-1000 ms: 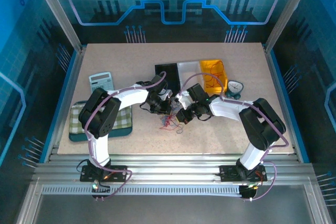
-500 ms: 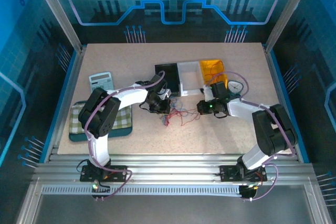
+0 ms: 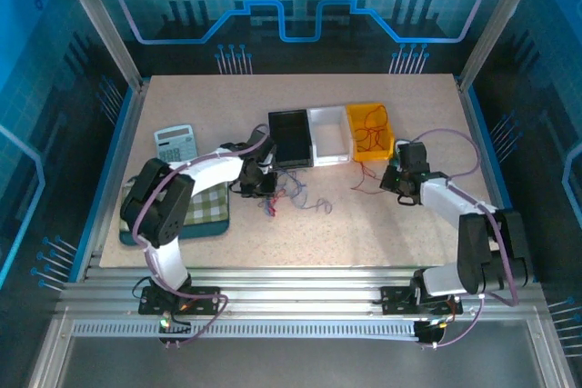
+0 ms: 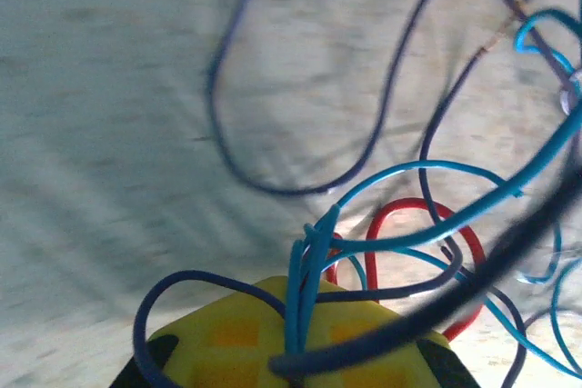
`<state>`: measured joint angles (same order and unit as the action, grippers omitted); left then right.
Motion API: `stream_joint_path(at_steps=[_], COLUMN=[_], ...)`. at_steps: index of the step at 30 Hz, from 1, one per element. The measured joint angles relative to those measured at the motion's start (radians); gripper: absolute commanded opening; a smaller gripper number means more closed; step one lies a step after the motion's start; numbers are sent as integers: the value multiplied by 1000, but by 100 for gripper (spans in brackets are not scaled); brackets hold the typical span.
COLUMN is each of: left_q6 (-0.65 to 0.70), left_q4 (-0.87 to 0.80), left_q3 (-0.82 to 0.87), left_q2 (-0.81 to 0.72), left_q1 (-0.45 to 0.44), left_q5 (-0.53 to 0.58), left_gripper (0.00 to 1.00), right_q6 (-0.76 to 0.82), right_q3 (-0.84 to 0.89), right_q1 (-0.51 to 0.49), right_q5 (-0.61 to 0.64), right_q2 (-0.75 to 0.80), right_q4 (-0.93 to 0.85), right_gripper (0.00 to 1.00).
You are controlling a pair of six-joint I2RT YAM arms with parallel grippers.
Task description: Untangle the cables
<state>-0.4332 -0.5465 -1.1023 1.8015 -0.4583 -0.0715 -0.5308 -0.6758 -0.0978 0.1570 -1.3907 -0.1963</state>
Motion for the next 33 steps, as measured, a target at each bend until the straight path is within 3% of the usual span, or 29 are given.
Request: stream_joint_path(at_steps=[5, 8, 13, 20, 25, 33], left_q6=[-53, -59, -54, -18, -2, 6], left_q4=[-56, -67, -40, 18, 29, 29], left_q3=[14, 14, 13, -7, -36, -42], left_q2=[-37, -37, -37, -6, 19, 19], left_q1=[18, 18, 8, -28, -37, -37], left_q5=[137, 164, 146, 57, 32, 29], left_gripper=[0, 0, 0, 0, 0, 0], right_q6=[-40, -38, -1, 56, 84, 67], right_q3=[0, 0, -46, -284, -436, -556], right_q1=[14, 21, 17, -14, -12, 5], right_q5=[52, 46, -34, -87, -114, -188], right_q2=[50, 87, 156, 204, 107, -214], right_q4=[-25, -23, -21, -10, 26, 75], right_gripper=[0, 0, 0, 0, 0, 0])
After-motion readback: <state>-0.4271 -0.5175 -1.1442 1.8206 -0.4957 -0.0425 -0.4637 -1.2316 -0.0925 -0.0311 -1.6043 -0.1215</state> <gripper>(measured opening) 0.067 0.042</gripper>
